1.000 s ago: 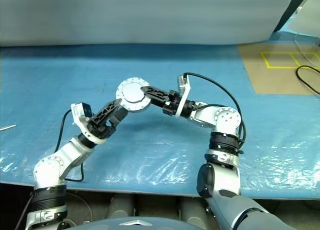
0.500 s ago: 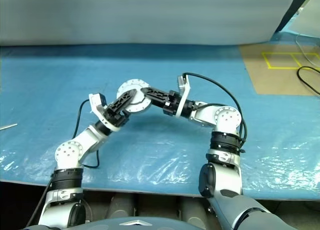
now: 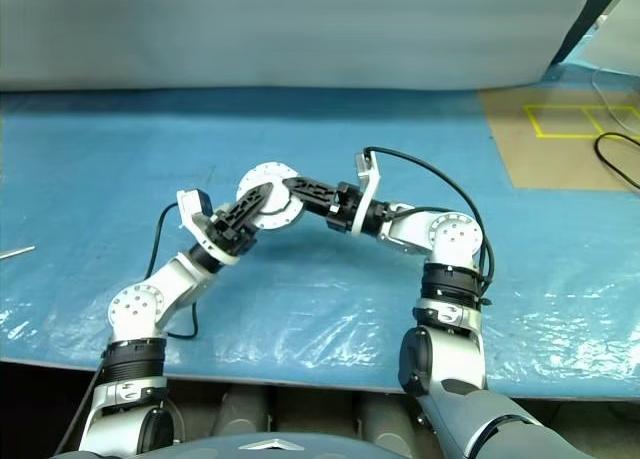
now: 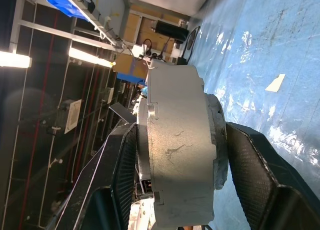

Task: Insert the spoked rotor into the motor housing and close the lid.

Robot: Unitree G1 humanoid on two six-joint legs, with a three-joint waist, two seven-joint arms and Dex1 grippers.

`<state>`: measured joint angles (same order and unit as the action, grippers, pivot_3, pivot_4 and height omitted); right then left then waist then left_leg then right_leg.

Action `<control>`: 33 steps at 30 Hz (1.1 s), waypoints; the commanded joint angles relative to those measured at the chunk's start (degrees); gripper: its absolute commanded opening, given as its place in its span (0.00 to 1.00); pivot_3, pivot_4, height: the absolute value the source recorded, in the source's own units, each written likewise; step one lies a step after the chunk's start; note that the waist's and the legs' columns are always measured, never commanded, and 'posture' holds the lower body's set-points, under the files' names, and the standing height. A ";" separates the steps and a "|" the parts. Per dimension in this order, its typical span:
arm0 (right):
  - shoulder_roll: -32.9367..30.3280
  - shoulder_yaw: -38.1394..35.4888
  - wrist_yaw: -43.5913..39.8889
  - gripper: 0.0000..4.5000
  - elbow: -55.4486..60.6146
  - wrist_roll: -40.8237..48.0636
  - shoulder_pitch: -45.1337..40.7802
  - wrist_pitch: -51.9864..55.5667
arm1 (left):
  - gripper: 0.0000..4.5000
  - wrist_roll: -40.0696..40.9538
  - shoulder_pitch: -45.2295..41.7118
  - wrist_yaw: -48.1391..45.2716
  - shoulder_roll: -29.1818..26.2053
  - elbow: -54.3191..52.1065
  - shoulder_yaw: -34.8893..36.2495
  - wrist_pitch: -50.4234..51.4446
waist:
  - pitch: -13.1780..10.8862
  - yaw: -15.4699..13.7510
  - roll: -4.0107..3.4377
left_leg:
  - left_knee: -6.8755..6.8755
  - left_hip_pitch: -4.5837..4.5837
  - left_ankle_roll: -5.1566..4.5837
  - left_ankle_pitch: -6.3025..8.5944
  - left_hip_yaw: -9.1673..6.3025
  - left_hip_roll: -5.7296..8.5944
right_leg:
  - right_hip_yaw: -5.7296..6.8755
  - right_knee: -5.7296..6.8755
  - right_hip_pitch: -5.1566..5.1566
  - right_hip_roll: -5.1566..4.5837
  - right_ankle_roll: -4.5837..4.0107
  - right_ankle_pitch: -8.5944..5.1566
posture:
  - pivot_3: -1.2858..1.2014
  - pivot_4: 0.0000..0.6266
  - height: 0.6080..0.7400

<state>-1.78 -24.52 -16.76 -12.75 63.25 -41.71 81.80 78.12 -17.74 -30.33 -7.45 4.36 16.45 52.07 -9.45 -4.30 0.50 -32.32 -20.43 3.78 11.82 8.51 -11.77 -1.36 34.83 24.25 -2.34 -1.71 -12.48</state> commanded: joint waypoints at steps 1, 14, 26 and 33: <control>1.03 -0.32 -2.06 0.53 1.43 4.07 -1.75 -0.49 | 0.56 1.79 -0.32 -0.84 0.35 -2.74 0.01 1.18 | 0.00 0.00 0.00 | 0.00 0.00 0.00 0.00 0.00 0.00 | 0.00 0.00 0.00 0.00 0.00 0.00 | 0.52 0.24 1.00; 0.48 1.71 -2.87 0.53 2.69 2.96 -1.20 -1.76 | 0.55 0.58 -2.38 1.45 1.74 -1.21 1.61 -0.91 | 0.00 -0.02 0.00 | 0.00 -0.02 0.00 0.00 -0.01 0.00 | 0.01 -0.01 0.00 -0.01 0.00 0.00 | 0.52 0.24 1.00; -0.82 6.99 -5.61 0.75 5.68 -4.13 1.15 -12.10 | 0.55 -1.43 -3.51 4.96 1.04 -2.39 2.23 -2.26 | -0.01 0.12 0.01 | 0.00 -0.04 0.00 0.00 -0.02 -0.02 | 0.03 0.00 0.00 0.01 0.00 0.00 | 0.52 0.24 1.00; -0.57 4.54 -3.73 0.99 0.48 -1.19 -0.52 -7.98 | 0.55 -0.64 -3.13 6.42 0.59 -4.83 3.43 -2.83 | -0.02 0.11 0.03 | -0.01 -0.07 0.00 0.00 -0.04 -0.01 | 0.05 -0.01 0.00 0.00 0.00 0.00 | 0.52 0.24 1.00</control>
<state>-2.46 -18.99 -20.34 -12.89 59.98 -40.73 73.74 75.25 -19.94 -23.23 -6.67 3.85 18.48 50.15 -9.47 -4.19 0.53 -32.34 -20.52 3.78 11.82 8.46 -11.78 -1.31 34.82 24.25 -2.34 -1.71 -12.48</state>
